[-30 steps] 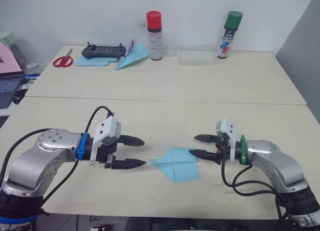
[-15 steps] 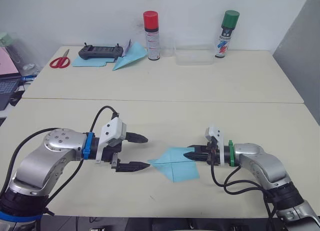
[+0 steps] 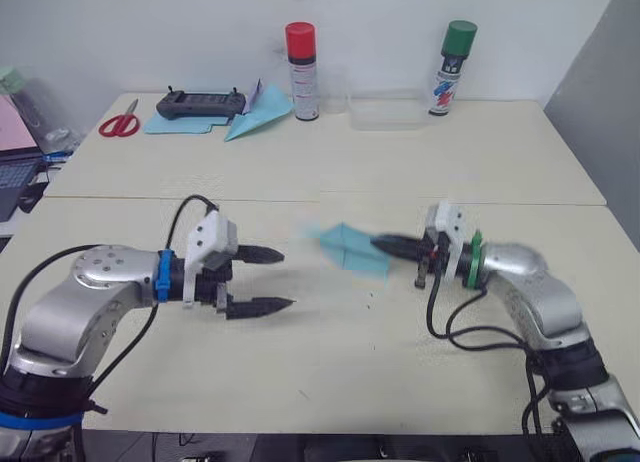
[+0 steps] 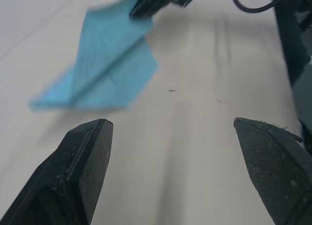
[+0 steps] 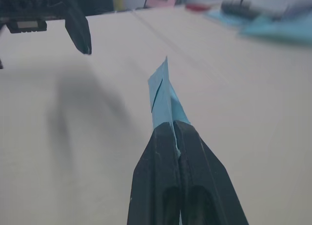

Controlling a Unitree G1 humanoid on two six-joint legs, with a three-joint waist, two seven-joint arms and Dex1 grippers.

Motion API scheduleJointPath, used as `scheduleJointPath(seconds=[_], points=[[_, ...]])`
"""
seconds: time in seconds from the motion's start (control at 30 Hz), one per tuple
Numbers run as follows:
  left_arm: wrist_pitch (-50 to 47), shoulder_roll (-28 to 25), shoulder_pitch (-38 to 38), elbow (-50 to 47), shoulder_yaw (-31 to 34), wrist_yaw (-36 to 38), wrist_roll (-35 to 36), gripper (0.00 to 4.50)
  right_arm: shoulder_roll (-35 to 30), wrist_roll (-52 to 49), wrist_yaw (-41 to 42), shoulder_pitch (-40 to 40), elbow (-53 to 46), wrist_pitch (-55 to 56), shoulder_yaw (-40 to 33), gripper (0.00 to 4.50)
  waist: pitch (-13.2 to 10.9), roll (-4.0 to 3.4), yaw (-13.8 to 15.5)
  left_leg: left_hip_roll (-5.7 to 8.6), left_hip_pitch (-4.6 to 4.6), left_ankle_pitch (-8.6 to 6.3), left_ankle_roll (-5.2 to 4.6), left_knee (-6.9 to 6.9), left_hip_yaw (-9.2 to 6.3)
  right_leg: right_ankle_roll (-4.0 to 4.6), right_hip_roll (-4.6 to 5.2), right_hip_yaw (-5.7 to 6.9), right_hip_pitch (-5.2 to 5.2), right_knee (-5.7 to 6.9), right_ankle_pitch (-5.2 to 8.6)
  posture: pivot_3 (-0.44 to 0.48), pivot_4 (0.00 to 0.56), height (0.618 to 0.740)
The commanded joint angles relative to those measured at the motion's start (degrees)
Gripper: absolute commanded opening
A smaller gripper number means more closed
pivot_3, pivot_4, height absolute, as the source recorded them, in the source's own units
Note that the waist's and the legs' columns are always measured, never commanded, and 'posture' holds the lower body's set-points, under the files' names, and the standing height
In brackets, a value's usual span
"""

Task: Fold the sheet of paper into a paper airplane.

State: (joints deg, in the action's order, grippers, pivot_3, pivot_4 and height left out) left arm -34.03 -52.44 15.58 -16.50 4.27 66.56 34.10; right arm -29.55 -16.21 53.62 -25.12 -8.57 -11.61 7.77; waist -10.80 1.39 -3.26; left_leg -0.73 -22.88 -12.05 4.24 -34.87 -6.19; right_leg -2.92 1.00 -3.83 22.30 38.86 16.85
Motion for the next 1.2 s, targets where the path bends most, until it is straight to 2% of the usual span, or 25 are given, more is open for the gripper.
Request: scheduleJointPath(seconds=[0.03, 0.17, 0.27, 0.33, 0.43, 0.53, 0.63, 0.67, 0.8, 0.83, 0.9, 1.03, 1.2], points=[[0.8, -0.3, 1.2, 2.0, 1.5, 0.2, -0.2, 4.35, -2.8, 10.2, 3.8, 3.4, 2.3, 23.9, 5.2, 0.03, 0.0, 0.01, 0.1, 0.00, -0.01, 0.00, 0.00, 0.02, 0.00, -0.01, 0.01, 0.00, 0.00, -0.02, 0.01, 0.000, 0.150, 0.740], [0.7, 1.2, 1.3, 1.2, -0.4, -0.1, -0.3, 4.35, -5.4, 19.1, 3.2, 7.9, 10.0, 43.2, 9.9, 0.03, 0.0, 0.03, 0.5, 0.05, -0.07, -0.08, 0.11, 0.01, 0.05, -0.10, 0.10, 0.02, -0.03, -0.06, 0.07, 0.000, 0.150, 0.740], [0.8, 2.0, 1.0, 0.5, -0.9, -0.8, -0.7, 4.35, -6.9, 21.6, 2.0, 10.4, 11.7, 46.1, 10.6, 0.03, 0.0, 0.04, 0.4, 0.11, -0.07, -0.08, 0.12, -0.03, 0.11, 0.10, 0.16, -0.07, -0.03, 0.00, -0.04, 0.000, 0.150, 0.740], [1.3, 2.7, 0.7, 0.4, -1.6, -1.3, -1.3, 4.35, -7.7, 17.0, 3.7, 13.0, 8.7, 41.0, 10.3, 0.03, 0.0, 0.04, 0.4, 0.09, 0.00, -0.07, 0.12, -0.07, 0.09, 0.09, 0.13, -0.08, -0.05, 0.04, -0.04, 0.000, 0.150, 0.740], [0.9, 3.9, -0.4, -1.4, -2.9, -2.1, -1.3, 4.35, -10.4, 9.6, 6.4, 16.2, 1.8, 32.6, 8.8, 0.99, 0.0, 0.03, 0.4, 0.02, 0.07, -0.06, 0.11, -0.09, 0.03, 0.03, 0.04, -0.09, -0.10, 0.12, 0.02, 0.000, 0.150, 0.740], [0.8, 4.3, -0.9, -2.3, -3.4, -2.4, -1.3, 4.35, -14.3, 5.5, 10.0, 17.4, -1.6, 29.3, 7.4, 1.98, 0.0, 0.02, 0.4, 0.02, 0.08, -0.05, 0.10, -0.17, 0.03, -0.04, 0.04, -0.10, -0.13, 0.14, 0.04, 0.000, 0.150, 0.740], [0.7, 4.4, -1.1, -2.6, -3.6, -2.5, -1.4, 4.35, -17.4, 0.9, 13.5, 18.2, -4.5, 26.2, 6.1, 1.98, 0.0, 0.03, 0.5, 0.04, 0.10, -0.05, 0.10, -0.24, 0.03, -0.06, 0.05, -0.10, -0.21, 0.12, 0.04, 0.000, 0.150, 0.740], [0.7, 4.6, -1.2, -2.7, -3.8, -2.6, -1.4, 4.35, -17.5, -2.1, 13.2, 17.3, -6.3, 22.2, 5.1, 1.98, 0.0, 0.03, 0.5, 0.04, 0.11, -0.05, 0.10, -0.24, 0.02, -0.06, 0.05, -0.08, -0.22, 0.12, 0.04, 0.000, 0.150, 0.740], [0.7, 4.5, -1.6, -3.0, -3.8, -2.6, -1.4, 4.35, -11.5, -9.2, 5.4, 10.1, -9.5, 3.4, 4.8, 0.99, 0.0, 0.03, -0.1, 0.00, 0.13, -0.05, 0.10, -0.23, 0.03, -0.02, 0.02, -0.11, -0.21, 0.14, 0.01, 0.000, 0.150, 0.740], [0.6, 4.4, -1.6, -2.9, -3.9, -2.5, -1.4, 4.35, -9.3, -8.3, 3.1, 8.9, -9.0, 0.9, 5.5, 0.55, 0.0, 0.03, -0.1, -0.04, 0.16, -0.05, 0.10, -0.23, 0.01, 0.00, -0.02, -0.10, -0.21, 0.15, 0.00, 0.000, 0.150, 0.740], [1.0, 4.4, -1.3, -2.6, -4.3, -2.4, -2.0, 4.35, -5.6, -5.2, 0.1, 7.4, -7.0, -2.2, 7.7, 0.04, 0.0, 0.03, 0.1, -0.04, 0.15, -0.05, 0.10, -0.23, -0.05, 0.00, -0.05, -0.05, -0.21, 0.15, 0.00, 0.000, 0.150, 0.740], [1.0, 4.6, -0.5, -2.4, -4.8, -2.1, -2.3, 4.35, -1.7, -0.7, -1.5, 6.8, -2.7, -3.7, 11.0, 0.04, 0.0, 0.03, 1.0, 0.04, -0.01, -0.05, 0.10, -0.21, -0.05, 0.04, 0.04, 0.00, -0.11, 0.10, -0.02, 0.000, 0.150, 0.740], [1.2, 4.5, -0.4, -2.8, -5.5, -1.7, -2.8, 4.35, -1.5, 1.6, 0.0, 8.1, -1.8, -5.0, 13.3, 0.04, 0.0, 0.03, 1.2, 0.08, -0.03, -0.06, 0.10, -0.21, 0.00, 0.15, 0.09, -0.03, -0.10, 0.07, -0.09, 0.000, 0.150, 0.740]])
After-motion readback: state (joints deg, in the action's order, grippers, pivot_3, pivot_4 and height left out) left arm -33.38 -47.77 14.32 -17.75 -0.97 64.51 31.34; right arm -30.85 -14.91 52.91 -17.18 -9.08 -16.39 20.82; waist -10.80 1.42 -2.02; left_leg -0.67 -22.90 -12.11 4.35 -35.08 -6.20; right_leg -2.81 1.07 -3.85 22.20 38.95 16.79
